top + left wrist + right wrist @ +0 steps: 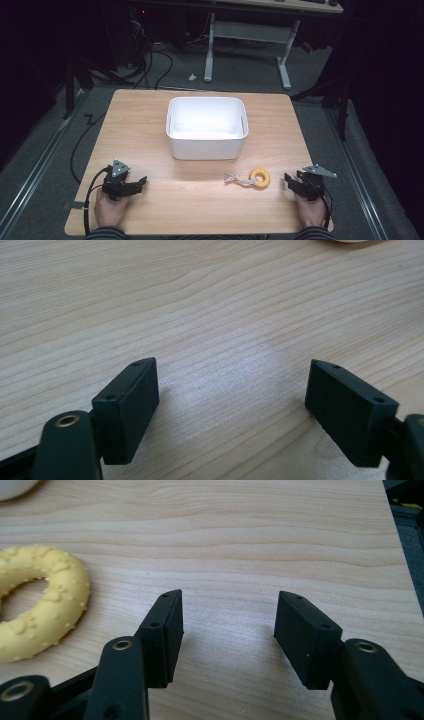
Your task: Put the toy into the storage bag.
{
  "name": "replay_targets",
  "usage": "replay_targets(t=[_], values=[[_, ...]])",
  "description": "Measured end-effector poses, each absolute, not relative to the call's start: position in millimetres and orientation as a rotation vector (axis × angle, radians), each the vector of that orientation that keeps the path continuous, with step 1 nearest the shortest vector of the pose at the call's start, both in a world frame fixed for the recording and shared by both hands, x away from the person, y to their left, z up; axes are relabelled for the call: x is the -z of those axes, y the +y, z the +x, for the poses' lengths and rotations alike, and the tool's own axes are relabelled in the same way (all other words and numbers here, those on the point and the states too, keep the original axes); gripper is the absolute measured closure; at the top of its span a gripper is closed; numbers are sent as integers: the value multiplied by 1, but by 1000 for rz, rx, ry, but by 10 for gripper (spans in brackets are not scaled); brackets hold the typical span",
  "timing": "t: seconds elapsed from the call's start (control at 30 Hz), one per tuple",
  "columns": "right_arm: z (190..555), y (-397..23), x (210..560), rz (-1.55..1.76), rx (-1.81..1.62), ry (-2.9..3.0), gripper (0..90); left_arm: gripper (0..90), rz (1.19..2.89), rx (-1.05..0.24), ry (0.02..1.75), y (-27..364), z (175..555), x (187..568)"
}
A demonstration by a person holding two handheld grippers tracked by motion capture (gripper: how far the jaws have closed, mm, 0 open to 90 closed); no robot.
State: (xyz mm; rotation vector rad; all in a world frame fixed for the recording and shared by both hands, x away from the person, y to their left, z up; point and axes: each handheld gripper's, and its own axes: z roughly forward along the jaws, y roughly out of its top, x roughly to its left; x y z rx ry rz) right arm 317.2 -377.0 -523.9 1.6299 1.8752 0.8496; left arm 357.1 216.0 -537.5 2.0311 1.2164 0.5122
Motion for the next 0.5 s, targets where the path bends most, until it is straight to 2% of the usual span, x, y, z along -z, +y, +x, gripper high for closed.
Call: replay_targets(t=[0.5], values=[[299,-373,512,1599,-922,1922,496,216,2030,-514,1217,216,357,538]])
